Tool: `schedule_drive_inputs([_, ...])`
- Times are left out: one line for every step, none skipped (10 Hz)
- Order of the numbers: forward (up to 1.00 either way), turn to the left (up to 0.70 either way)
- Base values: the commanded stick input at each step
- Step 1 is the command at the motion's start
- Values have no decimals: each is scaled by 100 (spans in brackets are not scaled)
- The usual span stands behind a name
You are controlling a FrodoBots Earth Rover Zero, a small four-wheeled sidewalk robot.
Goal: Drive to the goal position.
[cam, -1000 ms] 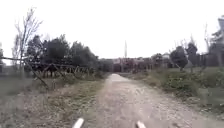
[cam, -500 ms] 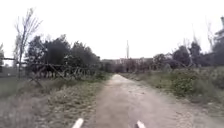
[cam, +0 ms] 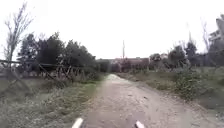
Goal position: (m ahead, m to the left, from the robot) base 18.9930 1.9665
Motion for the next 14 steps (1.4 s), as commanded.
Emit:
schedule_drive_inputs([70, 0])
schedule_drive_inputs([70, 0])
schedule_drive_inputs([70, 0])
schedule_drive_inputs([70, 0])
schedule_drive_inputs([70, 0])
schedule_drive_inputs([70, 0])
schedule_drive_inputs([70, 0])
schedule_drive_inputs([70, 0])
schedule_drive_inputs([70, 0])
schedule_drive_inputs([70, 0])
schedule_drive_inputs([70, 0])
schedule_drive_inputs([70, 0])
schedule_drive_inputs([70, 0])
schedule_drive_inputs([70, 0])
